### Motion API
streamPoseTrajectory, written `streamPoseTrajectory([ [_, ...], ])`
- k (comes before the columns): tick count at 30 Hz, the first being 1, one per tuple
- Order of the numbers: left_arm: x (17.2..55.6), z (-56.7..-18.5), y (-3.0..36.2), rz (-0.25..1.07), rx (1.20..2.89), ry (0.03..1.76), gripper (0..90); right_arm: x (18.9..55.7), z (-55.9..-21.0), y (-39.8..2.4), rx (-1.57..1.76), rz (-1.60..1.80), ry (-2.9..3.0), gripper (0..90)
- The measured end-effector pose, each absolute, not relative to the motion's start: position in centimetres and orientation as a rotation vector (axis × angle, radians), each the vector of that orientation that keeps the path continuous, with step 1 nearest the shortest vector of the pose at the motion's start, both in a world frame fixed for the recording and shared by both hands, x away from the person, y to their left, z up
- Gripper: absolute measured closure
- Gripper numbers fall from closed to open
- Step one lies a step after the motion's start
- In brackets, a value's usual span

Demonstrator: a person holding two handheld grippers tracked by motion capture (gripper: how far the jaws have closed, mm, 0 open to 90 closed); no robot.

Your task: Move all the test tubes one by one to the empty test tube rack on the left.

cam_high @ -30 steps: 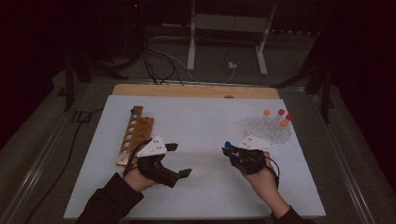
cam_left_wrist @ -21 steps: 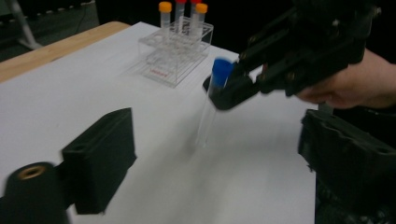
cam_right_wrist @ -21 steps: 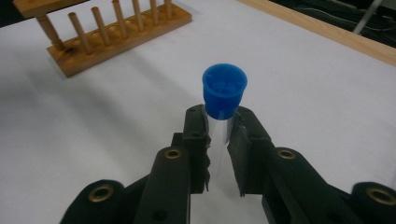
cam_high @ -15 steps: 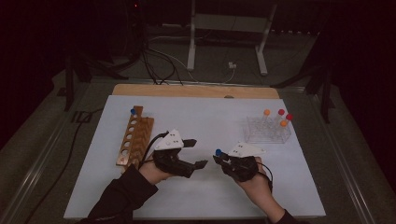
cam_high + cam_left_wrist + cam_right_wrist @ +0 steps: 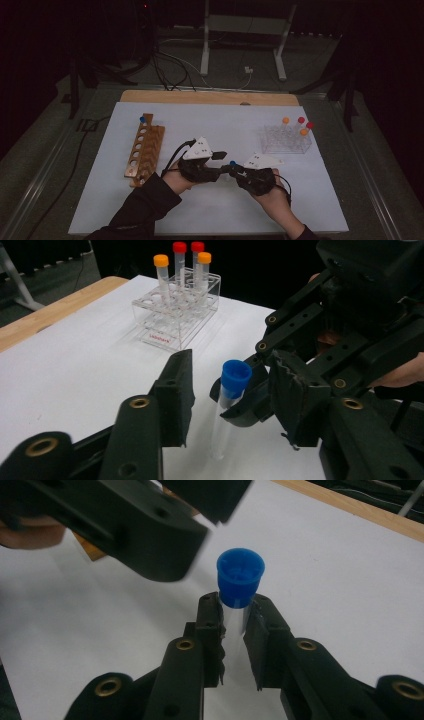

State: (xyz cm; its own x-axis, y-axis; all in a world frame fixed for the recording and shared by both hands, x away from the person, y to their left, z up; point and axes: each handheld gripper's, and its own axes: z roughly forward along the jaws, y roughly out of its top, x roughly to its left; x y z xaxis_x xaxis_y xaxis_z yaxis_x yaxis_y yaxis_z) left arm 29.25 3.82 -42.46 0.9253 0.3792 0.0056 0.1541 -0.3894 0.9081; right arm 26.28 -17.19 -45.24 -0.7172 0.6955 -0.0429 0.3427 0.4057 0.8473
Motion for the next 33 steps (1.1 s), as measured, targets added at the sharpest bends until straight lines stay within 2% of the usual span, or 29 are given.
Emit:
streamPoseTrajectory([
  [12, 29.7, -43.1, 2.3, 0.270, 2.016, 0.360, 68.4, 26.2, -45.2, -17.1, 0.884, 1.241, 2.282, 77.0],
  [16, 29.7, -43.2, 2.2, 0.257, 2.021, 0.349, 75.3, 26.2, -45.2, -17.2, 0.889, 1.235, 2.282, 77.0],
  [25, 29.6, -42.9, 2.3, 0.283, 2.031, 0.341, 77.7, 26.3, -45.2, -17.2, 0.885, 1.252, 2.284, 76.5],
  [33, 30.0, -41.9, 3.9, 0.336, 2.014, 0.379, 77.7, 26.2, -44.9, -17.7, 0.893, 1.297, 2.254, 57.7],
])
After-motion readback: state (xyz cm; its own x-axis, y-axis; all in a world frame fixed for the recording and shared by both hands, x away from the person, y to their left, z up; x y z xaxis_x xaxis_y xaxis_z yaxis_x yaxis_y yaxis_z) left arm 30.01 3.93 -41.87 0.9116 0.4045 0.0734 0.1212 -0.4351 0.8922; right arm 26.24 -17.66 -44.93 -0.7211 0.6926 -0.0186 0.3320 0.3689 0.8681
